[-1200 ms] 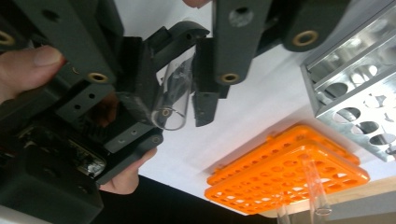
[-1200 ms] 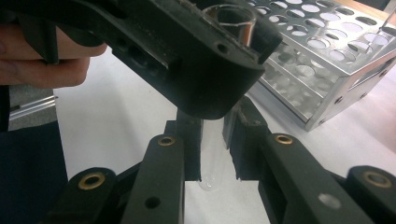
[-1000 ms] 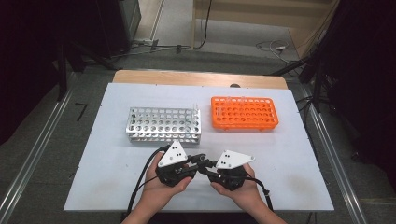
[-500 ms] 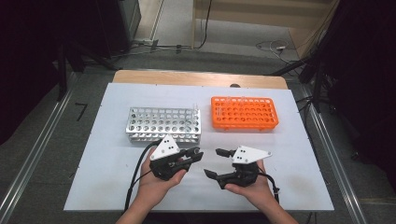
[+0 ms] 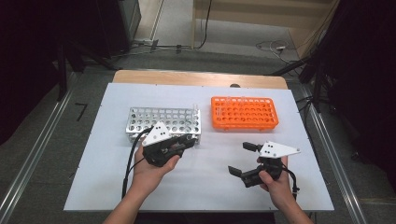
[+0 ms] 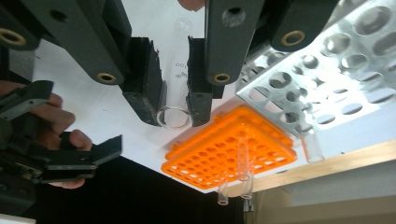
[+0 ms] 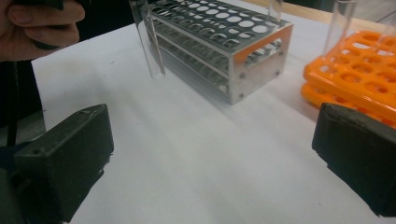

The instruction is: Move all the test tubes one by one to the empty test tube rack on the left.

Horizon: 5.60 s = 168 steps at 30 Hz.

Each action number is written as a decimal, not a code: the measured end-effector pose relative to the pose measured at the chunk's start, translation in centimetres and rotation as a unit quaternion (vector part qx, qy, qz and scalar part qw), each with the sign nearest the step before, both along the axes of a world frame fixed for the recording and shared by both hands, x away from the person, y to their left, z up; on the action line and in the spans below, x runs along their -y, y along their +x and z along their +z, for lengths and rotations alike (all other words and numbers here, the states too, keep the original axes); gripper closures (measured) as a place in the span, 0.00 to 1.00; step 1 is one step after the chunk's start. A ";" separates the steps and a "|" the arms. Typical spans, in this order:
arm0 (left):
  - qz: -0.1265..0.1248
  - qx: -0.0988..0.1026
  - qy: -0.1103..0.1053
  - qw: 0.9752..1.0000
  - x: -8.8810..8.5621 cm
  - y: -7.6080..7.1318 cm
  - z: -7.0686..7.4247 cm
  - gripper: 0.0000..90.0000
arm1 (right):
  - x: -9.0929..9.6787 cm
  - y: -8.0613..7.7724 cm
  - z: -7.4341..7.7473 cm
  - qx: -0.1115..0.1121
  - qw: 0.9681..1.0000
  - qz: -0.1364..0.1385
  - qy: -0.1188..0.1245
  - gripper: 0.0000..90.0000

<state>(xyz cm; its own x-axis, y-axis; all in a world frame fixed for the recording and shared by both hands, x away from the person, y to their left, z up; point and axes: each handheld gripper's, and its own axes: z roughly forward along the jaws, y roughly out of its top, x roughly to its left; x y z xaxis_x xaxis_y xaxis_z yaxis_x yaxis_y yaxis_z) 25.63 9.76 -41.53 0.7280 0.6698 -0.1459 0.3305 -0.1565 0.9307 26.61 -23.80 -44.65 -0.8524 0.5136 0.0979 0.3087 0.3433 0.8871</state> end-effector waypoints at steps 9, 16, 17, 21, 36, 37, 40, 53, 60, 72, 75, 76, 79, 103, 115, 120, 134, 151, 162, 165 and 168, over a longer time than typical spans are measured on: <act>0.020 0.012 0.004 1.000 -0.6 1.9 1.2 0.85 | 2.6 -0.2 -0.1 -0.005 1.000 -0.024 -0.001 0.00; 0.038 0.023 0.010 0.999 -1.0 3.8 2.1 0.85 | 4.1 -0.4 -0.4 -0.013 0.999 -0.038 0.005 0.00; 0.041 0.024 0.011 0.999 -1.0 4.1 2.2 0.85 | 4.3 -0.4 -0.5 -0.016 0.999 -0.038 0.003 0.00; 0.052 0.028 0.014 0.998 -1.2 5.3 2.5 0.85 | 4.8 -0.2 -0.7 -0.022 0.999 -0.044 -0.001 0.00; 0.083 0.026 0.018 0.996 -1.0 9.9 2.6 0.85 | 5.9 0.6 -1.1 -0.022 0.998 -0.058 0.011 0.00; 0.085 0.025 0.018 0.996 -1.0 10.1 2.5 0.85 | 5.9 0.6 -1.2 -0.022 0.998 -0.056 0.011 0.00; 0.090 0.021 0.017 0.996 -0.9 10.9 2.1 0.85 | 5.9 0.6 -1.2 -0.021 0.998 -0.057 0.010 0.00; 0.118 0.011 0.040 0.992 0.0 13.0 0.7 0.85 | 6.0 0.6 -1.1 -0.018 0.998 -0.062 0.014 0.00; 0.120 -0.001 0.063 0.991 0.6 13.4 -0.1 0.85 | 6.0 0.6 -1.0 -0.016 0.998 -0.063 0.013 0.00; 0.125 -0.016 0.109 0.986 1.5 13.4 -1.6 0.85 | 6.1 0.7 -1.0 -0.015 0.998 -0.066 0.014 0.00; 0.129 -0.023 0.106 0.986 1.5 13.5 -1.7 0.84 | 6.1 0.7 -1.0 -0.018 0.997 -0.066 0.018 0.00; 0.130 -0.025 0.105 0.986 1.5 13.5 -1.7 0.84 | 6.1 0.7 -1.0 -0.018 0.997 -0.066 0.019 0.00; 0.133 -0.028 0.099 0.986 1.4 13.4 -1.6 0.82 | 6.2 0.8 -1.1 -0.020 0.997 -0.068 0.020 0.00; 0.111 -0.023 0.020 0.993 -1.3 7.6 0.1 0.05 | 5.9 1.0 -1.2 -0.022 0.997 -0.074 0.017 0.00; 0.076 -0.002 -0.003 0.997 -2.4 3.3 0.5 0.00 | 5.6 1.1 -1.3 -0.022 0.997 -0.078 0.011 0.00; 0.076 0.001 -0.007 0.997 -2.7 1.8 0.5 0.00 | 5.5 1.2 -1.3 -0.021 0.997 -0.077 0.009 0.00; 0.072 0.009 -0.010 0.997 -3.8 -2.4 -1.0 0.00 | 5.1 1.7 -1.1 -0.025 0.996 -0.082 0.014 0.00; 0.084 0.002 -0.018 0.996 -6.2 -4.7 -3.3 0.00 | 4.4 4.7 -0.1 -0.024 0.994 -0.103 0.024 0.00; 0.094 -0.002 -0.024 0.995 -7.0 -5.0 -3.9 0.00 | 3.7 8.4 0.9 -0.023 0.992 -0.126 0.022 0.00; 0.094 -0.002 -0.024 0.995 -7.0 -4.9 -4.0 0.00 | 3.5 9.3 1.2 -0.024 0.991 -0.129 0.020 0.00; 0.094 -0.003 -0.024 0.995 -7.0 -4.9 -4.0 0.00 | 3.2 10.3 1.4 -0.026 0.991 -0.131 0.015 0.00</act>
